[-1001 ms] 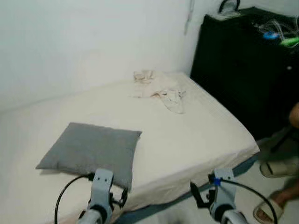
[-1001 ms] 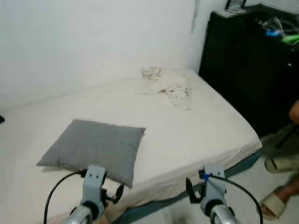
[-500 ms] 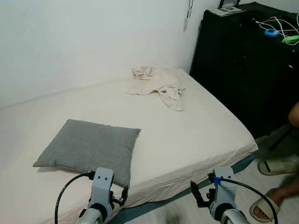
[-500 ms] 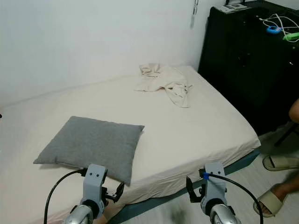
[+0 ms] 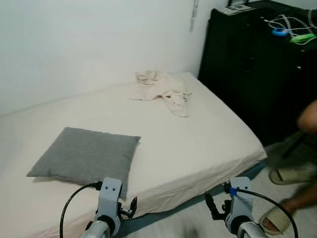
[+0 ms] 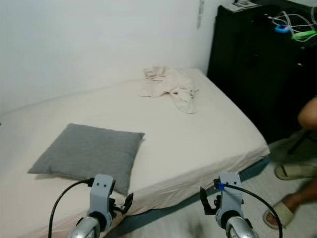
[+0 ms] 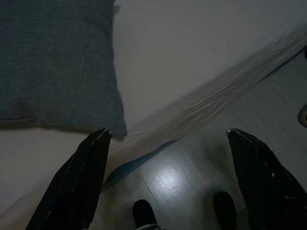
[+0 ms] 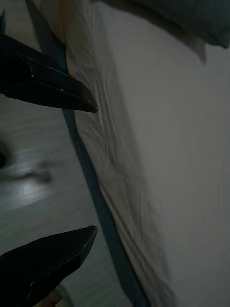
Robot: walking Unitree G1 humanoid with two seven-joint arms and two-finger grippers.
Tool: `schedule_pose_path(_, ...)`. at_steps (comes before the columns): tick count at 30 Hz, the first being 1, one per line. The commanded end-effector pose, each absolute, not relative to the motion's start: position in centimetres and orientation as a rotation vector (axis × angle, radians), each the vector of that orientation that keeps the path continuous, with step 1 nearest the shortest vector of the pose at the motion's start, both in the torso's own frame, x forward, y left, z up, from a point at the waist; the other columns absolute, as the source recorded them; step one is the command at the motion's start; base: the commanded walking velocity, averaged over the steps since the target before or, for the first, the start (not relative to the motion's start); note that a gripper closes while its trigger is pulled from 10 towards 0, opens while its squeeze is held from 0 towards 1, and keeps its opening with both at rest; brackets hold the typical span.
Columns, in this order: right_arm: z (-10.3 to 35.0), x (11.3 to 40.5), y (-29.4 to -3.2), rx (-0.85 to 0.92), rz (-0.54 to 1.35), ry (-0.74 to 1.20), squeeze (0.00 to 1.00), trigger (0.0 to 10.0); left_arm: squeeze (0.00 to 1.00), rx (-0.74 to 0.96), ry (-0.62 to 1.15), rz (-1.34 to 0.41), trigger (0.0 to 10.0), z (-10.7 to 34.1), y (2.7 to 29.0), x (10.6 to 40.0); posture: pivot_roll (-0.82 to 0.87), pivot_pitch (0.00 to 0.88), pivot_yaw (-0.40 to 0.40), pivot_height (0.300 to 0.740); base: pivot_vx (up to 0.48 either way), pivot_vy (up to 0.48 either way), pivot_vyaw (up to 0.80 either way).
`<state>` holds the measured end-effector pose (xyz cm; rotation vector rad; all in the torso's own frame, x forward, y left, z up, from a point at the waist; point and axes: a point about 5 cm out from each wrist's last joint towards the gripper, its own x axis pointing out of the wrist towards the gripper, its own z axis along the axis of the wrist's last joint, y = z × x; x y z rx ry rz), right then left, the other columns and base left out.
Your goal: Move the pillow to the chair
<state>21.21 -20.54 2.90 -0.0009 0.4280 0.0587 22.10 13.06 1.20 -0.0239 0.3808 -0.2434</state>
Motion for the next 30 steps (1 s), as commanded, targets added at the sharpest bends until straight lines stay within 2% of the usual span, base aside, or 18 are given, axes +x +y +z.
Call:
schedule_pose_path(1, 2.32, 20.92, -20.04, 0.014, 0.070, 0.458, 0.00, 10.0, 0.00, -0.003, 0.412, -0.233, 10.0, 0.64, 13.76, 21.65, -0.08, 0.117, 0.040, 0.740, 0.000, 0.000, 0.00)
schedule_pose_path(16, 2.28, 20.95, -19.99, 0.058, 0.082, 0.450, 0.00, 10.0, 0.00, 0.016, 0.400, -0.244, 10.0, 0.69, 13.64, 21.67, -0.08, 0.109, 0.039, 0.740, 0.000, 0.000, 0.00)
schedule_pose_path(30, 2.11, 21.05, -19.82, 0.058, 0.105, 0.463, 0.00, 10.0, 0.00, 0.017, 0.399, -0.253, 10.0, 0.57, 13.50, 21.71, -0.08, 0.096, 0.036, 0.740, 0.000, 0.000, 0.77)
